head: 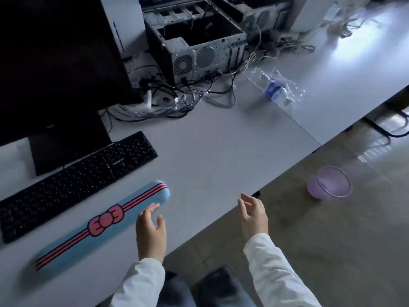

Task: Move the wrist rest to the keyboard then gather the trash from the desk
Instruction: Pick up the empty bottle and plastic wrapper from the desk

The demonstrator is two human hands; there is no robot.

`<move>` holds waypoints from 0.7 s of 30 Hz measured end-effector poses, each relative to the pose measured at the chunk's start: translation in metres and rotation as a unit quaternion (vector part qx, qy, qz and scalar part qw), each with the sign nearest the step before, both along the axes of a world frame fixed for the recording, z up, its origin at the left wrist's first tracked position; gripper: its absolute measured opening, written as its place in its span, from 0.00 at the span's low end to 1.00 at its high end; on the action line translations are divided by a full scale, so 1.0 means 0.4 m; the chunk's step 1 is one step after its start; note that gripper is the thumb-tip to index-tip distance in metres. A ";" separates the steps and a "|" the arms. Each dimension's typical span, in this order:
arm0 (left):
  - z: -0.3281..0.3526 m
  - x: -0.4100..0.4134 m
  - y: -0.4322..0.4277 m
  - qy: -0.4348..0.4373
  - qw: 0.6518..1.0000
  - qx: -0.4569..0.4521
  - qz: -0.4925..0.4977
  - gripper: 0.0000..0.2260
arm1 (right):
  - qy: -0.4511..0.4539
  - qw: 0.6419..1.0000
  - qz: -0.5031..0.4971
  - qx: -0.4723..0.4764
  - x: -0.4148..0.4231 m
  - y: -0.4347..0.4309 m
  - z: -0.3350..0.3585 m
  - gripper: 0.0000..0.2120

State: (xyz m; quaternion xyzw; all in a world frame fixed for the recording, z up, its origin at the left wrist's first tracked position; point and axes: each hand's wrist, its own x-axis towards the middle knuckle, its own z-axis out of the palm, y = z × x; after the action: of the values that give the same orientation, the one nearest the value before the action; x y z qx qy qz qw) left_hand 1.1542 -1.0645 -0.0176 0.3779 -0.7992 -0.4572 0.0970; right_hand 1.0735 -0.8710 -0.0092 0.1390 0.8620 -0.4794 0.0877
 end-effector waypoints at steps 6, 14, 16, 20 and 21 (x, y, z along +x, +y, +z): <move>0.030 -0.122 0.258 -0.037 0.994 0.083 -0.064 0.13 | -0.005 0.997 -0.058 -0.049 -0.012 0.222 0.028 0.13; 0.062 -0.293 0.464 -0.025 0.984 0.076 -0.160 0.12 | 0.004 0.989 -0.129 -0.074 -0.056 0.415 0.044 0.12; 0.064 -0.339 0.505 -0.016 0.981 0.083 -0.177 0.12 | 0.005 0.987 -0.143 -0.076 -0.080 0.445 0.044 0.12; 0.073 -0.440 0.580 -0.005 0.976 0.100 -0.195 0.12 | 0.010 0.984 -0.160 -0.077 -0.151 0.495 0.045 0.12; 0.075 -0.467 0.594 -0.002 0.975 0.105 -0.196 0.12 | 0.012 0.984 -0.162 -0.078 -0.175 0.505 0.046 0.12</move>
State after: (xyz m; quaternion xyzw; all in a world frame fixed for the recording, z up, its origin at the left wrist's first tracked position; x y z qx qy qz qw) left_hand 0.9674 -0.8269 0.0125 0.2229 -0.8056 -0.5478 -0.0356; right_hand 1.0035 -0.6691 0.0091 0.2636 0.7889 -0.5550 0.0095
